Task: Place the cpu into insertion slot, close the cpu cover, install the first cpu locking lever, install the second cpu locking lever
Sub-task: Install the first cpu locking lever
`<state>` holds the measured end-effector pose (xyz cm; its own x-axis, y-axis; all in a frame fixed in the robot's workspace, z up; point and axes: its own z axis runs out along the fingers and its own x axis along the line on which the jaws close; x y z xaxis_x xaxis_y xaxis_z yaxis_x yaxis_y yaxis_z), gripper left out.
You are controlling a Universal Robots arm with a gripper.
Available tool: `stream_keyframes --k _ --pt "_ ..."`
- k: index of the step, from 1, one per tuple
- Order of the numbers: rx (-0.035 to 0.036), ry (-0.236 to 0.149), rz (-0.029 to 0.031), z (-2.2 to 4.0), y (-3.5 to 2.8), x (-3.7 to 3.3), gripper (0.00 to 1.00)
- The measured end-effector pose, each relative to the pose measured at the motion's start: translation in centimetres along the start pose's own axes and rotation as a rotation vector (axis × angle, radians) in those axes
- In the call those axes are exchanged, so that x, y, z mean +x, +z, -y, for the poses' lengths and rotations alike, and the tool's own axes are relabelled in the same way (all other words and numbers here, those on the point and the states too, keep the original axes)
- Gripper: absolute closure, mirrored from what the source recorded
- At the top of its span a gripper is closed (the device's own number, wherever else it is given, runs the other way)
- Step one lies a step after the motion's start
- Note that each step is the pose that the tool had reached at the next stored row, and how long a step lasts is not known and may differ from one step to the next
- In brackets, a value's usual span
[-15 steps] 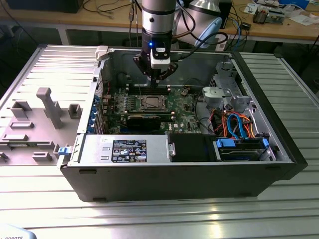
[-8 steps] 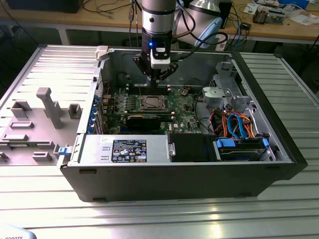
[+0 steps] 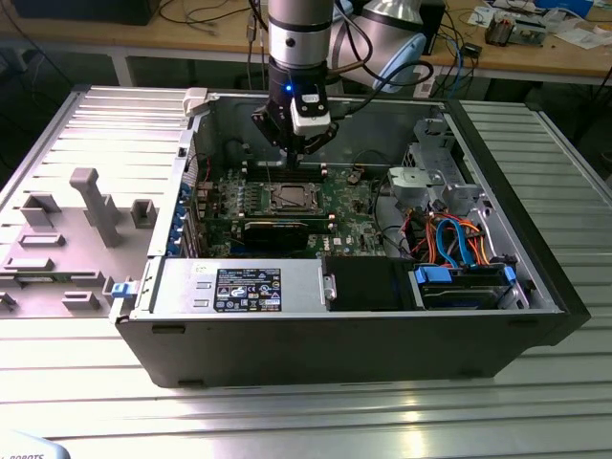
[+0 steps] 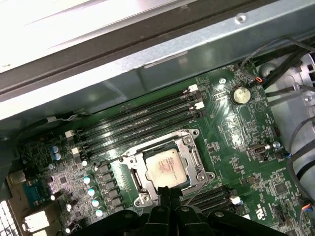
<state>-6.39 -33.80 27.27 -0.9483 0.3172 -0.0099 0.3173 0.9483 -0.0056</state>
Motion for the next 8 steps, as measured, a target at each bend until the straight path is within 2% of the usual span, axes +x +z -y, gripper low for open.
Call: stream_keyframes --k 2,8 --pt "-0.0008 -0.023 0.0003 0.00 0.07 0.00 0.89" --pt "-0.0011 -0.030 0.0005 0.00 0.08 0.00 0.89"
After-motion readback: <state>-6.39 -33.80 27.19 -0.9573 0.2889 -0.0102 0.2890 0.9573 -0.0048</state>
